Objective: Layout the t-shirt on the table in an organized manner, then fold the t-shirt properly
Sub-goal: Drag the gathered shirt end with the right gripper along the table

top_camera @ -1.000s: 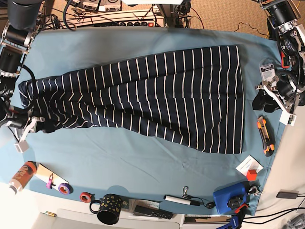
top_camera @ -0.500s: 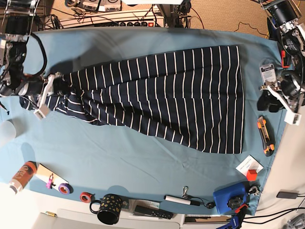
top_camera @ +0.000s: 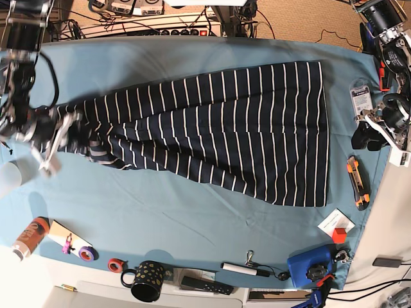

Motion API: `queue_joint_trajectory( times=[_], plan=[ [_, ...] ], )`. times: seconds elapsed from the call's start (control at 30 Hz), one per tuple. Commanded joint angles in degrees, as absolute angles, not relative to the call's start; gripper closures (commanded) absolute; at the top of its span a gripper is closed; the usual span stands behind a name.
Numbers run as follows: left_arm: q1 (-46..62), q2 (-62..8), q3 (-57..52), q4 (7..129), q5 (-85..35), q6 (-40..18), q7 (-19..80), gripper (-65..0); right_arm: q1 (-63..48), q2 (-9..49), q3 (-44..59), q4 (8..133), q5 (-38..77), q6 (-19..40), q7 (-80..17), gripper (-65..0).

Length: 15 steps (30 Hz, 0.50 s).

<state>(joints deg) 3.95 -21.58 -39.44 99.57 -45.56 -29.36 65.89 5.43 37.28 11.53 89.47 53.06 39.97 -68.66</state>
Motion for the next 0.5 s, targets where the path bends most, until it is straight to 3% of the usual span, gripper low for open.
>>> queue_joint_trajectory(
  times=[0.0,0.2,0.47],
  plan=[
    [3.3,-22.5,-39.7,100.5,-46.8,-29.4,64.4,-30.9,8.7,38.9,12.2,90.4,52.9,40.0,-65.3,0.0],
    [3.3,-22.5,-39.7,100.5,-47.6,-29.4,64.5,-30.9,19.9,38.6,11.9,90.4,47.5,40.0,-60.9,0.0],
    [3.3,-22.5,-39.7,100.5,-47.6,-29.4,64.5,-30.9,15.3,38.7,9.7,90.2,45.4,40.0,-66.5,0.0]
  ],
)
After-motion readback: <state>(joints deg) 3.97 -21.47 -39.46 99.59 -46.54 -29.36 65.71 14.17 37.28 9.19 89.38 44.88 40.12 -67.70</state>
